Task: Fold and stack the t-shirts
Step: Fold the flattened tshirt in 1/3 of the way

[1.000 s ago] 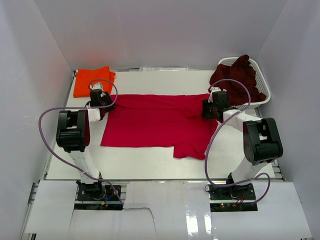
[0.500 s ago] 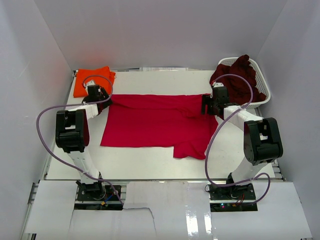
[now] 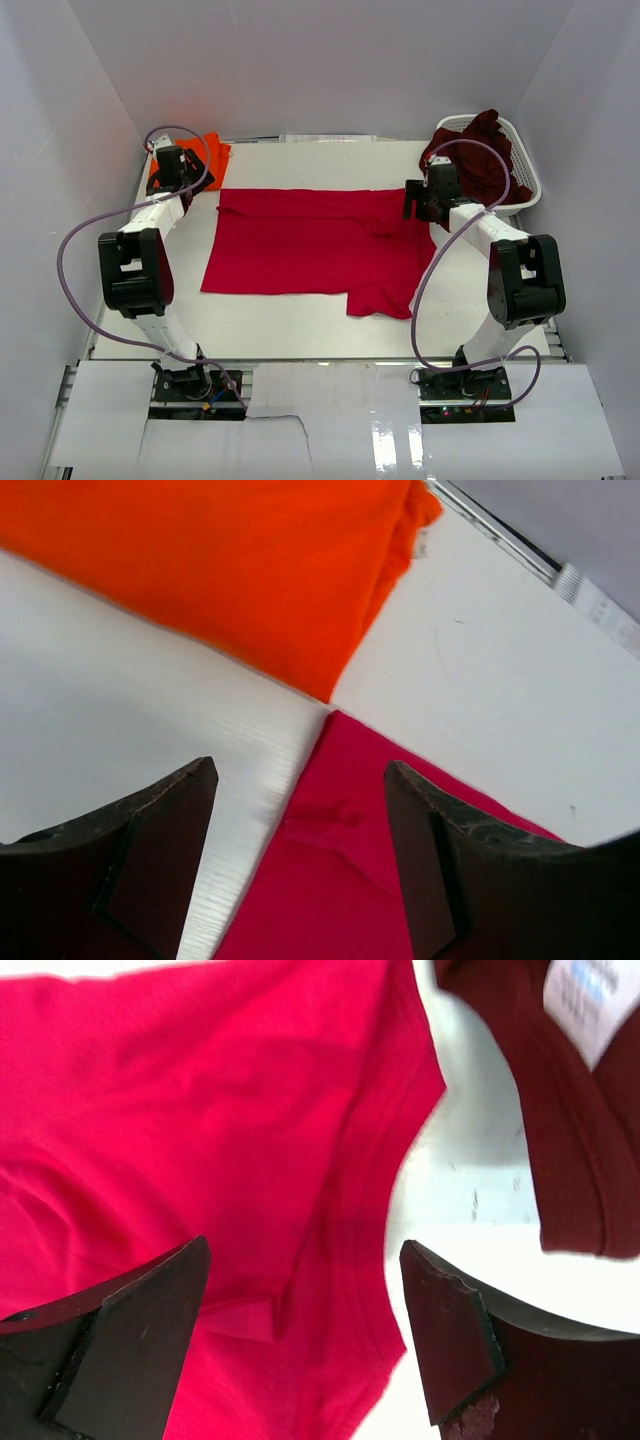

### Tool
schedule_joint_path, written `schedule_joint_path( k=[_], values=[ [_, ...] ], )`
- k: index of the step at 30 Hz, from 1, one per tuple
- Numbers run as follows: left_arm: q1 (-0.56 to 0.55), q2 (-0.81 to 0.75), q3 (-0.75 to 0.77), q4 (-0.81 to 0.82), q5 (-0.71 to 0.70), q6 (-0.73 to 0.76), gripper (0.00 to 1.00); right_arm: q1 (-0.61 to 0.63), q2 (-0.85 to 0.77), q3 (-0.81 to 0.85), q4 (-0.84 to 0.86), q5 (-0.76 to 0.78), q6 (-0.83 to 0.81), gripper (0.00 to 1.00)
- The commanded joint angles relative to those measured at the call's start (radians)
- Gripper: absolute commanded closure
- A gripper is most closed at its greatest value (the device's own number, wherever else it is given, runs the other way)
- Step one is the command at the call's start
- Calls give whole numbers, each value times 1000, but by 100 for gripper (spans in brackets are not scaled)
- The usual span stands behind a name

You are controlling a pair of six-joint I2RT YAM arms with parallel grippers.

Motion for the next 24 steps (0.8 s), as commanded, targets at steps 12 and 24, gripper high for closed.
schedule_joint_path(
  k=[12, 24],
  values=[
    [-6, 185, 71, 175, 586, -20, 92, -2, 178, 238, -46, -157, 54, 92],
    [-15, 245, 107, 156, 665, 3, 100, 9, 293, 276, -48, -214, 70, 92]
  ],
)
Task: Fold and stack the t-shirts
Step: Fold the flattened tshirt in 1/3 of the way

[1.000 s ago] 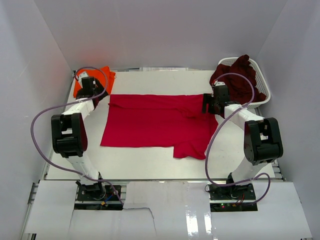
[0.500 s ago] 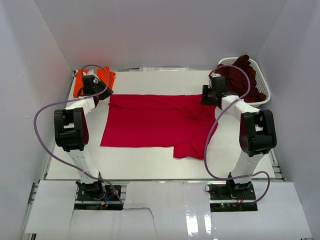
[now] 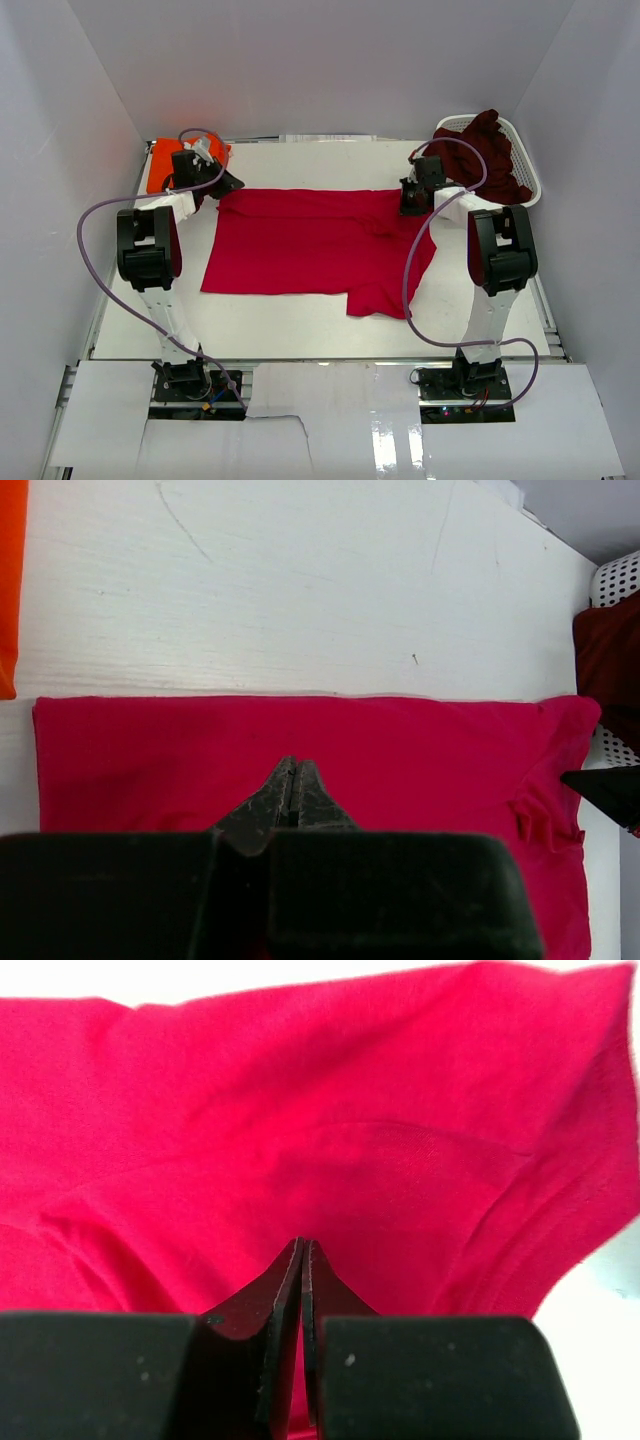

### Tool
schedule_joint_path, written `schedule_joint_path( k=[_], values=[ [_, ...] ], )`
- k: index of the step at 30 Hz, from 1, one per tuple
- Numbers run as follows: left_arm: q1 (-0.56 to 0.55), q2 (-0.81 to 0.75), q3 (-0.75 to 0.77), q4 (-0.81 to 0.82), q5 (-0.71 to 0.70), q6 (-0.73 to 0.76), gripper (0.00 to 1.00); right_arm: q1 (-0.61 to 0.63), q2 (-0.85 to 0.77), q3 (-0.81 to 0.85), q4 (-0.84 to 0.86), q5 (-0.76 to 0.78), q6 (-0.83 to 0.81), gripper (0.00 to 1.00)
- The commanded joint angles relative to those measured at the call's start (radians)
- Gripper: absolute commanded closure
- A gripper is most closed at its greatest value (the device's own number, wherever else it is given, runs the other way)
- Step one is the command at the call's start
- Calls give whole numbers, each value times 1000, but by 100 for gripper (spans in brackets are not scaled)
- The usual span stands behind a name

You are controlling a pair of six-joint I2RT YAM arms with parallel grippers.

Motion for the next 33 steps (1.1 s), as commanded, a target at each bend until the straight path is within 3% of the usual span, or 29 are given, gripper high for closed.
schedule_joint_path(
  k=[1, 19, 26, 33],
  values=[
    [-4, -8, 15, -15, 13, 29, 100, 6, 12, 32, -3, -15, 11, 92],
    [-4, -54, -95, -79, -128, 69, 100, 9, 63, 34, -56, -4, 12, 92],
    [-4, -71, -100, -156, -225, 66, 100, 11, 67, 37, -70, 4, 6, 92],
    [-4, -166, -164, -200, -412, 46, 100, 15, 106, 86, -119, -5, 2, 92]
  ],
)
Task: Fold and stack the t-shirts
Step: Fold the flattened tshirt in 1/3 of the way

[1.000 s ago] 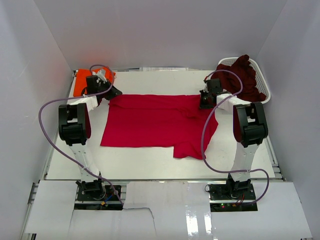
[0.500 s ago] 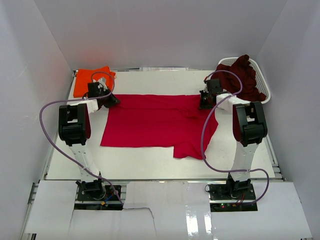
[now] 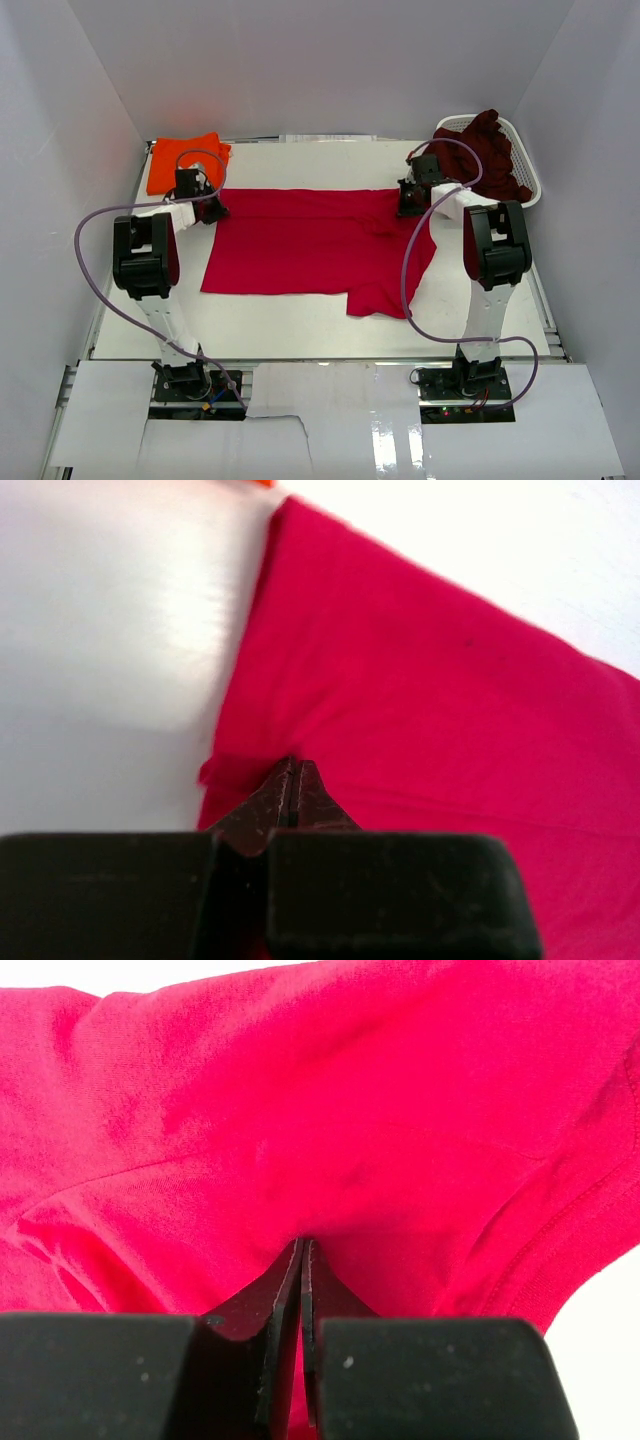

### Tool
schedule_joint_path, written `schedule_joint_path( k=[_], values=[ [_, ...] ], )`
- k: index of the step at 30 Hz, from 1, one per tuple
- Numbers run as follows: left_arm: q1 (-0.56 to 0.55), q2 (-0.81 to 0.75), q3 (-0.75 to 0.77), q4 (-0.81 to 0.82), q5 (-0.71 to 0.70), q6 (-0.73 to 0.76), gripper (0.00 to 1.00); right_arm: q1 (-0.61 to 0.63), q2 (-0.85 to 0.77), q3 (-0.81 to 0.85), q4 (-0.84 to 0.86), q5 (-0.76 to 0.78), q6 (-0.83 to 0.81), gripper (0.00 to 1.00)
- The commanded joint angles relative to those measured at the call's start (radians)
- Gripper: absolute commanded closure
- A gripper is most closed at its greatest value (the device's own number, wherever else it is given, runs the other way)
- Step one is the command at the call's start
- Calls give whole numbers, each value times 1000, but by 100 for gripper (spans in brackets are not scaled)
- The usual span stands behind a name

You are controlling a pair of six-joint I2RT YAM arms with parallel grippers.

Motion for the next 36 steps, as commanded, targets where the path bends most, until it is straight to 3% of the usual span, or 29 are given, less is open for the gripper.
schedule_joint_path(
  k=[1, 8, 18, 24, 36],
  values=[
    [0, -104, -31, -28, -115, -11, 100, 12, 51, 41, -75, -1, -10, 92],
    [0, -150, -33, -28, -98, -8, 100, 21, 88, 69, -117, 16, -12, 92],
    [15, -110, 8, -181, -277, -65, 100, 22, 124, 128, -219, 131, -10, 92],
    [81, -127, -27, -171, -230, -111, 100, 21, 143, 158, -235, 132, -10, 92],
    [83, -151, -33, -144, -185, -93, 100, 21, 340, 472, -342, 97, -27, 92]
  ],
)
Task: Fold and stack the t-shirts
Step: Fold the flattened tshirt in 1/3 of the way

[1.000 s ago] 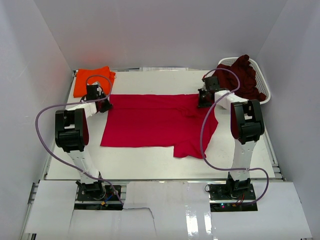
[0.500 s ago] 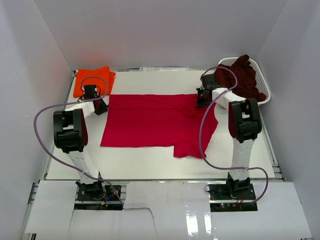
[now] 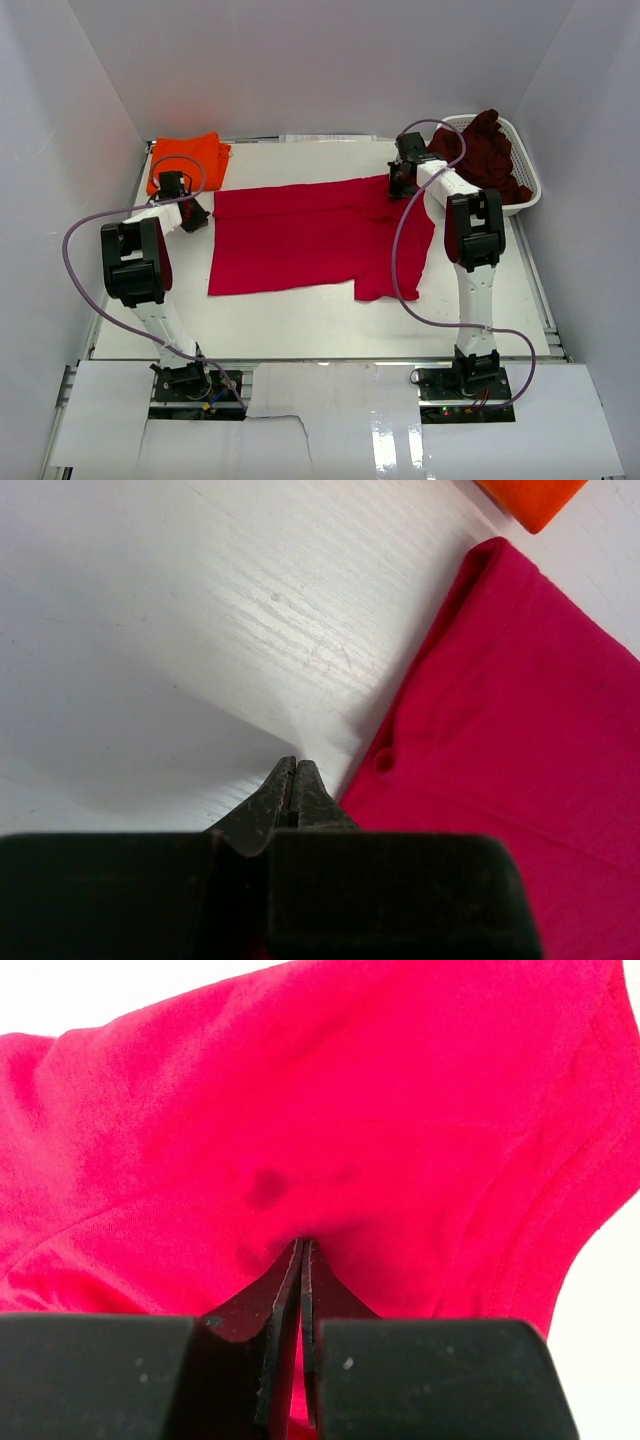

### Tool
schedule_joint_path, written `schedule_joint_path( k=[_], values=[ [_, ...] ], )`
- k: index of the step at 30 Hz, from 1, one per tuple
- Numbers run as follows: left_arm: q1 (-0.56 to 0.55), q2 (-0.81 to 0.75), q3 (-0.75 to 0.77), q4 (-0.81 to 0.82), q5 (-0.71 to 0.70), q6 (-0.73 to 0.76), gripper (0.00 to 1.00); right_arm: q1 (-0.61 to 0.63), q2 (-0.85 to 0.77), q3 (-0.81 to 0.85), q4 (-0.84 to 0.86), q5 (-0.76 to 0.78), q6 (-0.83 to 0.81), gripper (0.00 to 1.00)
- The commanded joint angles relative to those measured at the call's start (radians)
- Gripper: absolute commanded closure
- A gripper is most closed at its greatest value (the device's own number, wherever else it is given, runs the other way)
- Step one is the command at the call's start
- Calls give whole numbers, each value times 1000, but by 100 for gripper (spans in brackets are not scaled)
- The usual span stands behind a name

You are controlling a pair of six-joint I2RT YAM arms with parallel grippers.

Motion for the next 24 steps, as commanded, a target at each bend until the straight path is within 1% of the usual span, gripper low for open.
schedule_joint_path(
  k=[1, 5, 8, 9, 12, 13, 14, 15, 16, 17, 18, 19, 21, 22, 24],
  values=[
    [-3, -81, -5, 17, 22, -1, 100, -4, 108, 64, -96, 16, -24, 92],
    [-3, -104, 5, 17, 48, 0, 100, -4, 133, 106, -115, 19, -25, 92],
    [-3, -126, 18, 18, 101, 0, 100, -4, 96, 65, -101, 31, -25, 92],
    [-3, -127, 40, 20, 120, -1, 100, -4, 61, 46, -92, 31, -24, 92],
    [-20, -123, 92, 52, 229, 2, 100, -4, -20, -37, -55, 33, -24, 92],
    [-29, -121, 104, 64, 287, 6, 100, -4, -45, -53, -56, 38, -24, 92],
    [-59, -118, 119, 75, 322, 26, 100, -3, -82, -119, -17, 39, -21, 92],
    [-76, -108, 151, 96, 354, 40, 100, -3, -170, -162, 18, 36, -22, 91],
    [-117, -104, 167, 110, 408, 55, 100, -3, -215, -202, 52, 36, -22, 90],
    [-133, -100, 184, 118, 428, 89, 100, -3, -260, -268, 118, 33, -22, 89],
    [-182, -94, 201, 131, 442, 106, 100, -3, -331, -284, 128, 38, -27, 87],
    [-234, -82, 240, 132, 445, 121, 100, -3, -356, -288, 131, 39, -33, 87],
    [-277, -59, 280, 135, 445, 138, 100, -1, -404, -269, 103, 45, -47, 87],
    [-293, -40, 332, 135, 459, 135, 100, -1, -415, -264, 97, 59, -64, 87],
    [-328, 30, 397, 118, 494, 115, 100, -1, -439, -250, 88, 65, -78, 85]
  ],
)
